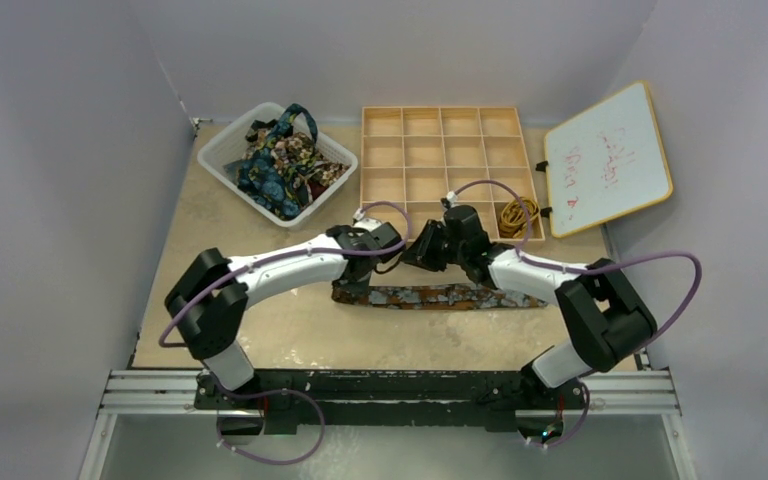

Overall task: Roll the ties
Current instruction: Roll the tie at the center of the board.

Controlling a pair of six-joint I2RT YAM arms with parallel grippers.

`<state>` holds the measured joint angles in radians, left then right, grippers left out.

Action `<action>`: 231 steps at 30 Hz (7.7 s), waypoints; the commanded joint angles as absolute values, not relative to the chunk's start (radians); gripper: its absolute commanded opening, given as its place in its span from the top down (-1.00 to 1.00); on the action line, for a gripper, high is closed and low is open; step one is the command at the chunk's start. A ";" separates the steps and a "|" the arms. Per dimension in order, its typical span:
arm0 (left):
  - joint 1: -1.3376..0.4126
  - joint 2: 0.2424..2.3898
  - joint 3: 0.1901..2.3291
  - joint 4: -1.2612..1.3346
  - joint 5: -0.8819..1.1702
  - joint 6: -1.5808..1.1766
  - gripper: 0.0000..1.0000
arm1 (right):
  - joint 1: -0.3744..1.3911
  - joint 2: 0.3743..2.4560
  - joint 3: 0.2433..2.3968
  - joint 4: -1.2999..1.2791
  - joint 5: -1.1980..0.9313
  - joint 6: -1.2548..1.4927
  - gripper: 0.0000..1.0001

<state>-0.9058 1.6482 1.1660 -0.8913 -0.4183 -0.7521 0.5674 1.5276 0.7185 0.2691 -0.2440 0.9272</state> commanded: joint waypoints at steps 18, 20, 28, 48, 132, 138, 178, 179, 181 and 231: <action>-0.916 1.679 1.198 -0.555 -0.099 -0.722 -0.44 | 0.534 1.462 0.591 0.337 -0.350 0.923 0.31; -0.885 1.612 1.146 -0.495 -0.046 -0.725 -0.46 | 0.534 1.454 0.590 0.347 -0.371 0.901 0.21; -0.744 1.309 0.984 -0.403 0.078 -0.704 -0.62 | 0.541 1.379 0.617 0.512 -0.457 0.694 -0.60; -0.161 0.989 0.558 -0.358 0.438 -0.724 -0.75 | 0.900 1.703 0.989 0.191 -0.340 -0.188 -0.88; -0.124 0.933 0.323 -0.126 0.648 -0.743 -0.65 | 0.846 1.609 0.664 0.548 -0.347 1.028 -0.02; -0.124 0.953 0.321 -0.106 0.665 -0.741 -0.60 | 0.839 1.658 0.707 0.455 -0.324 1.013 0.08; -0.128 1.242 0.339 0.096 0.756 -0.637 0.04 | 0.820 1.702 0.827 0.322 -0.338 0.928 0.06; -0.130 1.249 0.339 0.098 0.757 -0.630 0.06 | 0.819 1.713 0.832 0.315 -0.335 0.925 0.07; -0.135 1.254 0.339 0.095 0.751 -0.618 0.09 | 0.818 1.735 0.839 0.299 -0.330 0.919 0.11; -0.196 1.209 0.344 0.077 0.713 -0.662 -0.08 | 0.828 1.774 0.772 0.315 -0.396 0.948 0.47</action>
